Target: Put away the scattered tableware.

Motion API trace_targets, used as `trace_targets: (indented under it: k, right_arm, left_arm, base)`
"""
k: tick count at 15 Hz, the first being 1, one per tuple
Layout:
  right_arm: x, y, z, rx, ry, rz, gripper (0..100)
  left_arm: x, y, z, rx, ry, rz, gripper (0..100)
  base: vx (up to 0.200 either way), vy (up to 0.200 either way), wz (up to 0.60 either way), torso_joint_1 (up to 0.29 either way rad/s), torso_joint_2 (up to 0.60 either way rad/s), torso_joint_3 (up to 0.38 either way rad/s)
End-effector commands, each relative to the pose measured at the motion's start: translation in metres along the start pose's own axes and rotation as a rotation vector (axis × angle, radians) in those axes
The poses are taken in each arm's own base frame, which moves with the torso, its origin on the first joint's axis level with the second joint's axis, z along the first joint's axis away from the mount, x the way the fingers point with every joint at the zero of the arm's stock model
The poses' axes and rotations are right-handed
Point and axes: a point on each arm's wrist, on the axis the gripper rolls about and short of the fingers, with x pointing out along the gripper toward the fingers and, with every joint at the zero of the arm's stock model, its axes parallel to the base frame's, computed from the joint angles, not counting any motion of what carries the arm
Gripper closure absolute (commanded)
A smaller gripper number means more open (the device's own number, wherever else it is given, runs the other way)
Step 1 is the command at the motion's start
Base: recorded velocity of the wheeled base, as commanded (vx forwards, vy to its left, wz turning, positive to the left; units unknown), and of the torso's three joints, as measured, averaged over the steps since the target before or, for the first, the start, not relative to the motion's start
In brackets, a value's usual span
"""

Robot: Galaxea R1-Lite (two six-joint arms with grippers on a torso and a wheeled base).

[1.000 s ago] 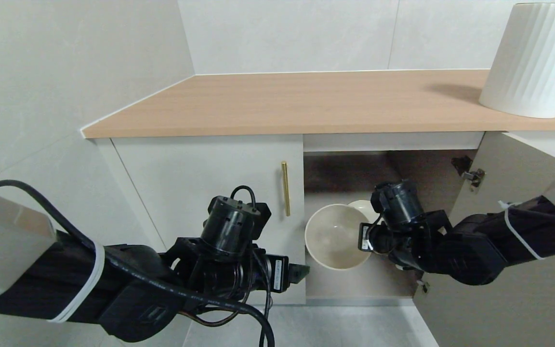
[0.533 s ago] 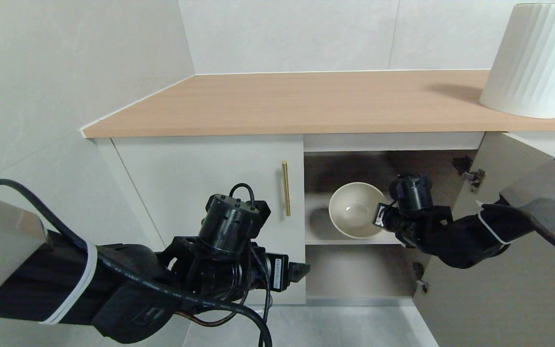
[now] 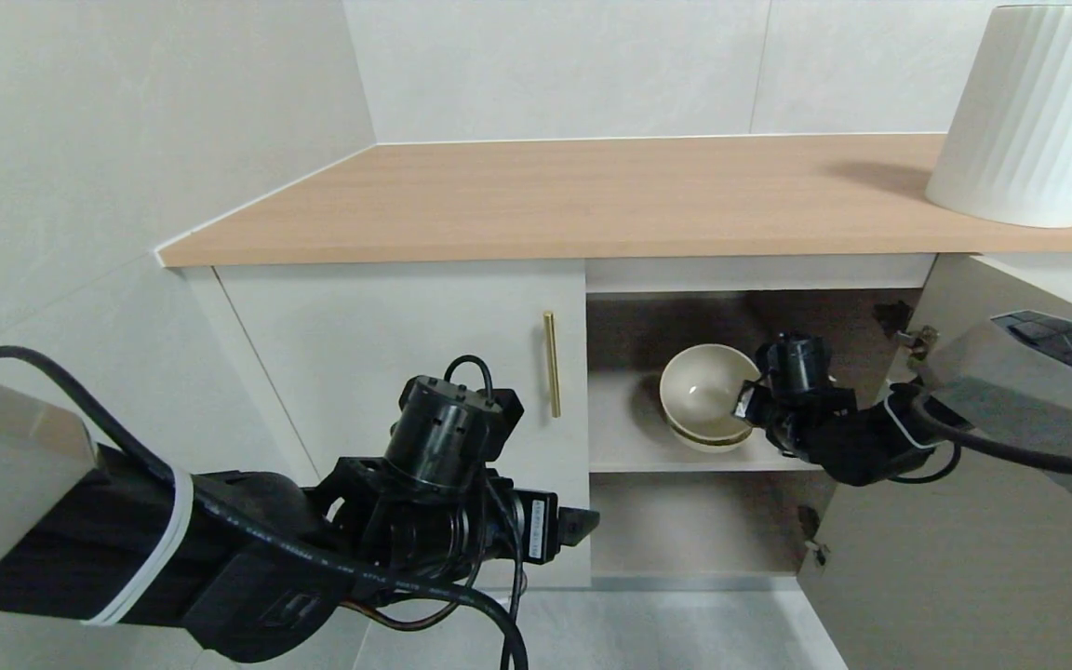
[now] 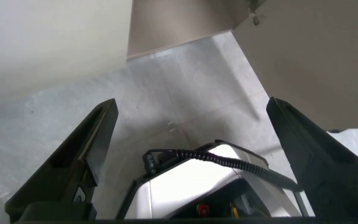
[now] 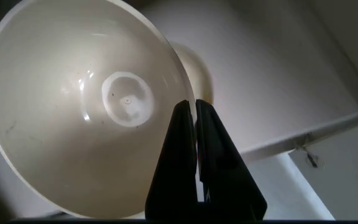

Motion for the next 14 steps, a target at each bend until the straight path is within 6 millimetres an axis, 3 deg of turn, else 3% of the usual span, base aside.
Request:
trace_targets:
  k: [1,13,14]
  right_arm:
    - [0.014,-0.004,-0.009,-0.004,0.012,-0.016,100]
    - [0.024,-0.004,-0.015,-0.004,0.014,-0.02,100]
    - [0.024,-0.003,-0.014,-0.001,0.012,-0.019,0]
  left_arm:
    - [0.001,0.0,-0.001,-0.001,0.003,0.002,0]
    - [0.003,0.001,-0.002,-0.013,0.01,0.003,0]
    - [0.003,0.001,-0.002,-0.013,0.011,0.003,0]
  base:
    - [0.0,0.0,0.0,0.0,0.0,0.0]
    - [0.0,0.0,0.0,0.0,0.0,0.0]
    - [0.0,0.0,0.0,0.0,0.0,0.0]
